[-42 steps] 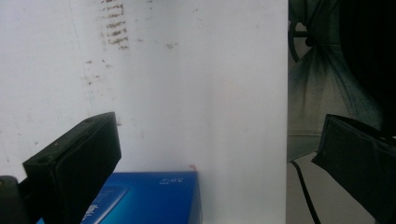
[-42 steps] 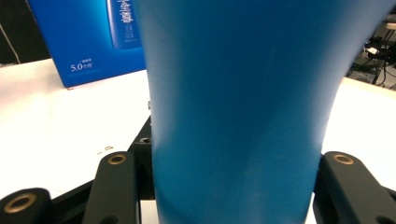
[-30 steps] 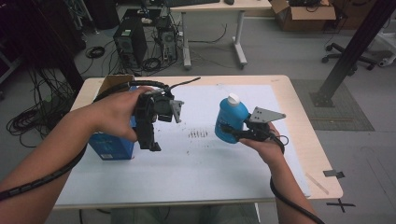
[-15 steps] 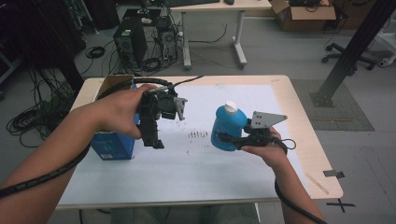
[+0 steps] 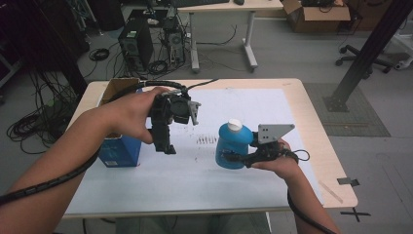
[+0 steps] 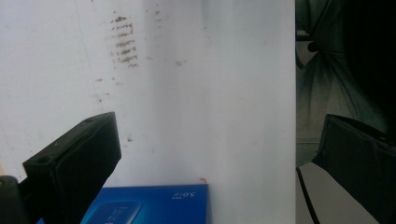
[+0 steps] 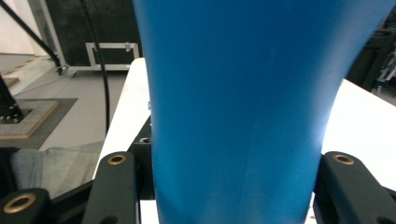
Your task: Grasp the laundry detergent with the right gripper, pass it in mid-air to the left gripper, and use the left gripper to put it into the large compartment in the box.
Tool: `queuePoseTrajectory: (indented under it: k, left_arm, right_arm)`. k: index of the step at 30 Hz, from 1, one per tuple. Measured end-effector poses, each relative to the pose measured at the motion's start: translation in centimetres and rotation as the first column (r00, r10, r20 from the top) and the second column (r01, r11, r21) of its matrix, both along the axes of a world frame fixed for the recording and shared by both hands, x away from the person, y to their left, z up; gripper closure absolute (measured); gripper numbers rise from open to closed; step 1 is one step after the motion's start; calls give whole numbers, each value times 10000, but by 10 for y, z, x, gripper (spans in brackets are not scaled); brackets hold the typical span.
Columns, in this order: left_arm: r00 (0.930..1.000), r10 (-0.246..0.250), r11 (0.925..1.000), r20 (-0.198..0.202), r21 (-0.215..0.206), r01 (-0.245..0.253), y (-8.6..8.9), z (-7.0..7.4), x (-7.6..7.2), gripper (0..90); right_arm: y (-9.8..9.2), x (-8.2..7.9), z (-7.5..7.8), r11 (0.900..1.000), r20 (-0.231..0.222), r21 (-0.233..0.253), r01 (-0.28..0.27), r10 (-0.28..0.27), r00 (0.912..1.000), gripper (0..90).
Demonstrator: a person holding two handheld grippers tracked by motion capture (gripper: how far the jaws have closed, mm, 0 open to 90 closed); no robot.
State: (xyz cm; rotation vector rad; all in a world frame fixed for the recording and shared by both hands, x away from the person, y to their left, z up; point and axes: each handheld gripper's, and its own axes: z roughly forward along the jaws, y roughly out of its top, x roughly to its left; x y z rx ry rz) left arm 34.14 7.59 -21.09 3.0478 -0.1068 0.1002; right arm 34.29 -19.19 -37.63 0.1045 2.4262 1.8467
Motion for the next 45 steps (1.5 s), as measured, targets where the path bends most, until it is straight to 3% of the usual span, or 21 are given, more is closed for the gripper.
queuePoseTrajectory:
  k: [24,45]
  left_arm:
    - [9998,-192,9998,-41,-73,192,-15,-7,1,2]
    - [9995,-213,9998,-214,-55,211,-21,-15,0,2]
  right_arm:
    - [49,-6,-11,9938,-41,121,-1103,1103,9939,456]
    - [85,2,-18,9892,-205,33,-1467,1467,9890,456]
